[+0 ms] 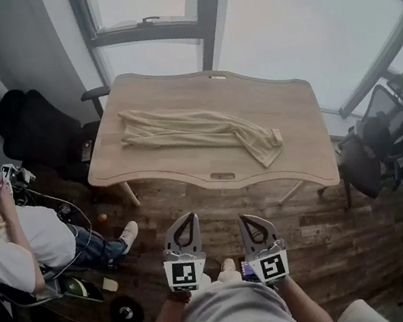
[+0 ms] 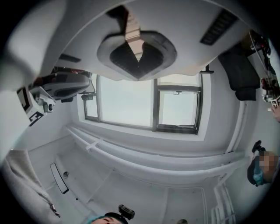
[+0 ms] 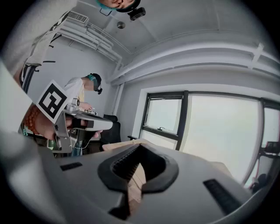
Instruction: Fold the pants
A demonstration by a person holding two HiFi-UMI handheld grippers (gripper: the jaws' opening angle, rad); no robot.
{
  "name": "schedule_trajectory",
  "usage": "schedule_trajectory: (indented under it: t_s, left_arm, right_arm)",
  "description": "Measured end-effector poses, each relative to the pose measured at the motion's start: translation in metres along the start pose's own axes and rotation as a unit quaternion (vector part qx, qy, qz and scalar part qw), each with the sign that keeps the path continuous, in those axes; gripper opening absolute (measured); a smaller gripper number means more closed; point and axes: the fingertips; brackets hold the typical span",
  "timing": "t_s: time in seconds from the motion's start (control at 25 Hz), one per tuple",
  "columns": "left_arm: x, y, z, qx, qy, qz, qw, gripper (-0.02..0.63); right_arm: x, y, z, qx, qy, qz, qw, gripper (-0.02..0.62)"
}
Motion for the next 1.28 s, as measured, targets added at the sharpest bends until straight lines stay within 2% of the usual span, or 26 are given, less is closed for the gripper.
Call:
schedule_trajectory:
  t_s: [0.12, 0.28, 0.48, 0.68, 0.84, 0.96, 1.28]
  left_arm:
    - [-0.005, -0.013, -0.016, 0.004, -0.022, -0.019, 0.9996, 0.006]
    - [-0.006, -0.015, -0.028, 0.016, -0.049, -0.009, 0.9986, 0.006]
    - [0.0, -0.023, -0.044, 0.046, -0.076, 0.004, 0.996, 0.006]
    - [0.013, -0.032, -0.054, 0.038, -0.084, -0.006, 0.9957, 0.006]
    - [0.037, -0.038, -0.057, 0.047, -0.093, -0.006, 0.9945, 0.006]
    - [0.06, -0.044, -0.062, 0.044, -0.094, -0.028, 0.9942, 0.006]
    - [0.137, -0.06, -0.064, 0.069, -0.099, -0.069, 0.9902, 0.006]
  right_arm:
    - [0.018, 0.002, -0.021, 0.016, 0.01, 0.0, 1.0, 0.003]
    - [0.035, -0.002, -0.04, 0.01, 0.016, -0.019, 1.0, 0.005]
    - [0.052, -0.007, -0.038, 0.01, -0.012, -0.032, 0.999, 0.005]
    - [0.065, -0.016, -0.024, 0.013, -0.04, -0.047, 0.998, 0.005]
    - [0.08, -0.021, 0.001, 0.029, -0.055, -0.057, 0.996, 0.005]
    - [0.097, -0.026, 0.027, 0.041, -0.055, -0.066, 0.995, 0.005]
    - [0.137, -0.032, 0.126, 0.049, -0.047, -0.083, 0.994, 0.005]
Point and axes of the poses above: the fingertips, and each gripper's own axes: x forward along the fingers, z to its right, y out of its top, and after that the axes turned 12 degrees about x, right-handed
